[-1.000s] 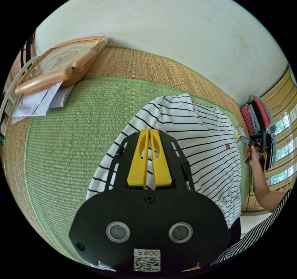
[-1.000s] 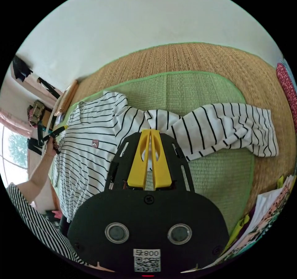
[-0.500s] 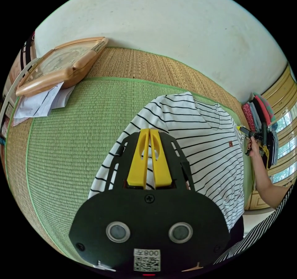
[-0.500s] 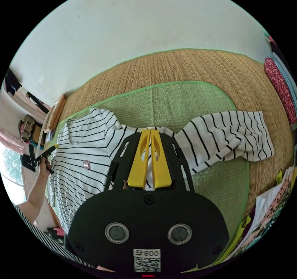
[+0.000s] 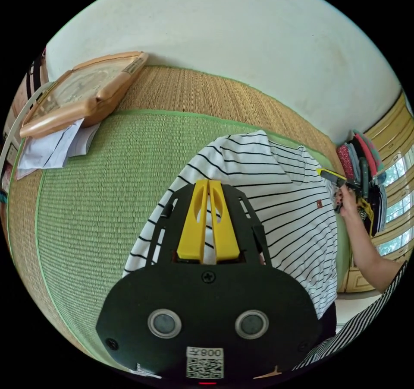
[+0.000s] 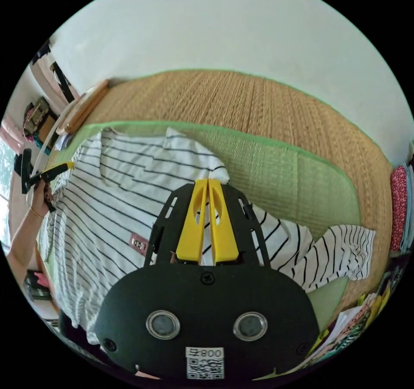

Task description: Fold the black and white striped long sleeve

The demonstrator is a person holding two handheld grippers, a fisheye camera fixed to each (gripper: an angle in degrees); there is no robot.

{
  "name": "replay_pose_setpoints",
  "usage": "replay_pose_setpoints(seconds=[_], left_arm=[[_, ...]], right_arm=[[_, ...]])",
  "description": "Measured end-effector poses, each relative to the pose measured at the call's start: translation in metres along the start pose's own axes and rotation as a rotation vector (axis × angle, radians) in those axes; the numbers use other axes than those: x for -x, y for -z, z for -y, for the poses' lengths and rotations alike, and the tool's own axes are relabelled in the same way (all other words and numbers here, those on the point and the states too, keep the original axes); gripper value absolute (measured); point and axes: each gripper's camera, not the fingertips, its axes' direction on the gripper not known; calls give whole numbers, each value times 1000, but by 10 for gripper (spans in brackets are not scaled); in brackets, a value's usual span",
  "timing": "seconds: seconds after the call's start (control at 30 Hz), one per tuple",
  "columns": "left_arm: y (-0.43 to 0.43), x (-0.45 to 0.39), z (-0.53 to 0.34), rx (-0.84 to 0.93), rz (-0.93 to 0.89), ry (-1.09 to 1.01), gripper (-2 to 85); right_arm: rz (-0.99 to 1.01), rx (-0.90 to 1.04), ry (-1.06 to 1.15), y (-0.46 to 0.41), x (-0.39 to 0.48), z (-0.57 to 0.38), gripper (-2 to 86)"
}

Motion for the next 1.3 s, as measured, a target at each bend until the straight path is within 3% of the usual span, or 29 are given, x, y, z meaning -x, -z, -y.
replay_pose_setpoints(seconds=[0.17, 0.3, 0.4, 0.5, 0.77, 0.97, 1.3], left_arm=[[-5, -2, -49, -67, -42, -55, 1], [-46, 4, -88, 104, -24, -71, 2], [-41, 12, -116, 4, -64, 6, 3], [-38, 11, -154, -32, -134, 17, 6], [-58, 19, -312, 173, -302, 171, 56], [-76, 12, -404, 234, -301, 271, 75], [-153, -8, -451, 363, -184, 163, 66]], right_arm=[[27, -11, 17, 49, -14, -12, 1], [89, -4, 12, 85, -25, -48, 1], [174, -5, -15, 126, -39, -94, 1], [247, 51, -41, 161, -49, -149, 2], [426, 297, -262, 229, -76, -321, 19], [454, 314, -368, 280, -93, -384, 33], [469, 298, -378, 355, -100, -414, 41]])
